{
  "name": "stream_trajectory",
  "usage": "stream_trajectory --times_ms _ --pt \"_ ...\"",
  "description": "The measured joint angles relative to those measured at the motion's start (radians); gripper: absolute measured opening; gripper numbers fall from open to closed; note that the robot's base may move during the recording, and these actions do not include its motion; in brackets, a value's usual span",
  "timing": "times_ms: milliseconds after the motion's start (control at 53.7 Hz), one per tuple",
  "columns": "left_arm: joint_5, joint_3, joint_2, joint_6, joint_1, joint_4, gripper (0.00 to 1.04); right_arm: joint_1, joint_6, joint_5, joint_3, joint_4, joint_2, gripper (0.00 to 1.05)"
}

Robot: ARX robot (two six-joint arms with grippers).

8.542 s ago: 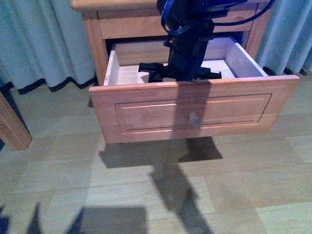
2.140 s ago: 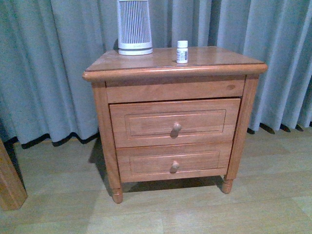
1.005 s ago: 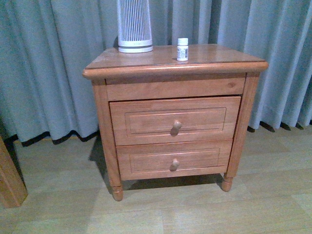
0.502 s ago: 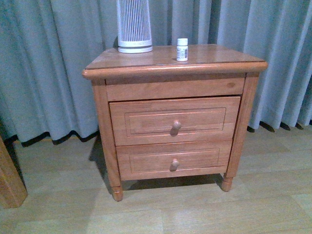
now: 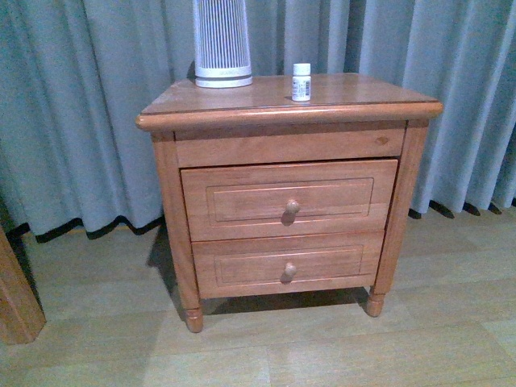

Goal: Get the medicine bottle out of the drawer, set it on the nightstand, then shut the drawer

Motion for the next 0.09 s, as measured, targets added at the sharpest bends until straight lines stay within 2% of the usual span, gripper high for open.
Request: stream_trajectory --times_ms 93 --pt "0.0 0.0 0.0 0.0 0.0 0.0 0.98 0.0 0.0 0.0 0.0 0.0 0.0 0.98"
